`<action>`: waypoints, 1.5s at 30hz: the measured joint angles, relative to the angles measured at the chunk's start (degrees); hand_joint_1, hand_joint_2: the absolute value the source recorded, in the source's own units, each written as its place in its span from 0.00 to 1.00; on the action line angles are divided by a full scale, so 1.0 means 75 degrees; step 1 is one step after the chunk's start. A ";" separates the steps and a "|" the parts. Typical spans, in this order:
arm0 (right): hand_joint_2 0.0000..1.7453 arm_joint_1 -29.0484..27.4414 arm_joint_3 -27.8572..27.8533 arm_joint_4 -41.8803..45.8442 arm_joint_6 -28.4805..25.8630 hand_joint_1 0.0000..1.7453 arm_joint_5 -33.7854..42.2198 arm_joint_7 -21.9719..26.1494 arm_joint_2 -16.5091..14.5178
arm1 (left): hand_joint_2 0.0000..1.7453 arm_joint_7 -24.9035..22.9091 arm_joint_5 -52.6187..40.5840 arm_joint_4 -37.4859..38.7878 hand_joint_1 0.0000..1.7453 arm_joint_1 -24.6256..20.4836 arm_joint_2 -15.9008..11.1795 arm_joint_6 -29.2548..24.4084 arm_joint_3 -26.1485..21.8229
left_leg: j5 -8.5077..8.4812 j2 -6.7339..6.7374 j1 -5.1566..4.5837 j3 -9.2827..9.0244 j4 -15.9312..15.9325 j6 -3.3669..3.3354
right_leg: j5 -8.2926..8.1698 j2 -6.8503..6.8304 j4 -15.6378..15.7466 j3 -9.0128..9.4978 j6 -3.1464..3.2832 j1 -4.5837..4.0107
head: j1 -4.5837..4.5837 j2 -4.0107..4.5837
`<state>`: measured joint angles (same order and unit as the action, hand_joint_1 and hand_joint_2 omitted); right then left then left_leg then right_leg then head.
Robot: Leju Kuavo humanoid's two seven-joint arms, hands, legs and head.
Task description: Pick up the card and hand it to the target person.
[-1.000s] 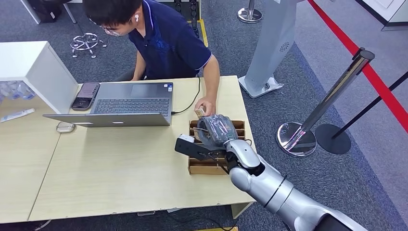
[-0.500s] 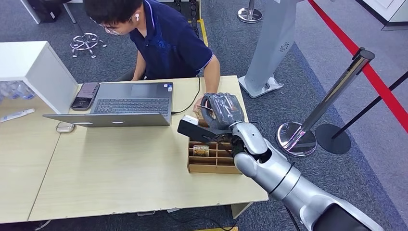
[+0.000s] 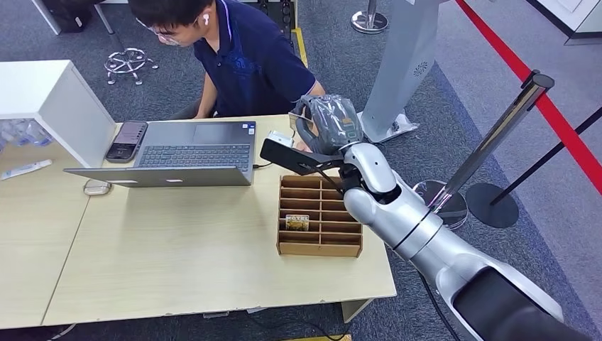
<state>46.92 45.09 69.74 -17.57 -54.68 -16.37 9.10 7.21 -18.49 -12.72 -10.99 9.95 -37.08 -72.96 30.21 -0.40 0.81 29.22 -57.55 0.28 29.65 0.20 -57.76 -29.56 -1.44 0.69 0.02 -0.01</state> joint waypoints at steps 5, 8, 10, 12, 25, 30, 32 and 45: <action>1.00 0.0575 0.0065 -0.1334 -0.0251 0.80 0.0026 0.0457 -0.0452 | 0.00 -0.0039 -0.0040 0.0000 0.00 -0.0017 -0.0031 0.0011 0.0003 | -0.0002 -0.0002 0.0000 0.0008 0.0000 0.0002 | 0.0000 -0.0001 -0.0005 -0.0009 0.0000 0.0000 | 0.0001 0.0001; 1.00 0.0799 0.0138 -0.2076 -0.0316 0.80 -0.0013 0.0573 -0.0755 | 0.00 -0.0071 -0.0055 0.0000 0.00 -0.0019 -0.0058 0.0024 0.0003 | -0.0004 -0.0006 0.0001 0.0010 0.0000 0.0004 | 0.0000 -0.0003 -0.0008 -0.0013 0.0000 0.0000 | 0.0001 0.0001; 1.00 0.0924 0.0191 -0.2516 -0.0312 0.80 -0.0034 0.0594 -0.0925 | 0.00 -0.0076 -0.0063 0.0000 0.00 -0.0019 -0.0076 0.0030 0.0003 | -0.0005 -0.0007 0.0000 0.0013 0.0000 0.0004 | 0.0000 -0.0003 -0.0009 -0.0017 0.0001 0.0000 | 0.0001 0.0001; 1.00 0.1021 0.0233 -0.2941 -0.0289 0.79 -0.0047 0.0597 -0.1069 | 0.00 -0.0079 -0.0067 0.0000 0.00 -0.0019 -0.0094 0.0031 0.0003 | -0.0005 -0.0007 0.0000 0.0013 0.0000 0.0005 | 0.0000 -0.0003 -0.0009 -0.0018 0.0001 0.0000 | 0.0001 0.0001; 1.00 0.1108 0.0479 -0.4563 -0.0043 0.44 -0.0374 0.0575 -0.1536 | 0.00 -0.0081 -0.0056 0.0000 0.00 -0.0013 -0.0165 0.0028 0.0003 | -0.0006 -0.0005 0.0000 0.0014 -0.0001 0.0006 | 0.0000 -0.0002 -0.0009 -0.0022 0.0001 0.0000 | 0.0001 0.0001; 1.00 0.1108 0.0572 -0.4815 0.0096 0.00 -0.0577 0.0531 -0.1641 | 0.00 -0.0073 -0.0013 0.0000 0.00 -0.0013 -0.0178 0.0021 0.0003 | -0.0007 -0.0005 0.0000 0.0014 -0.0001 0.0007 | 0.0000 -0.0001 -0.0011 -0.0023 0.0001 0.0000 | -0.0001 0.0001; 1.00 0.1107 0.0605 -0.4862 0.0182 0.00 -0.0610 0.0528 -0.1680 | 0.00 -0.0066 -0.0006 0.0000 0.00 -0.0013 -0.0181 0.0015 0.0003 | -0.0007 -0.0004 0.0000 0.0013 -0.0001 0.0007 | 0.0000 -0.0001 -0.0011 -0.0024 0.0001 0.0000 | 0.0000 0.0001; 1.00 0.1094 0.0738 -0.5087 -0.0029 0.00 -0.0008 0.0631 -0.1750 | 0.00 -0.0061 0.0063 0.0000 0.00 -0.0011 -0.0187 0.0010 0.0003 | -0.0008 -0.0004 0.0000 0.0013 -0.0003 0.0006 | 0.0000 0.0000 -0.0011 -0.0025 0.0001 0.0001 | 0.0000 0.0000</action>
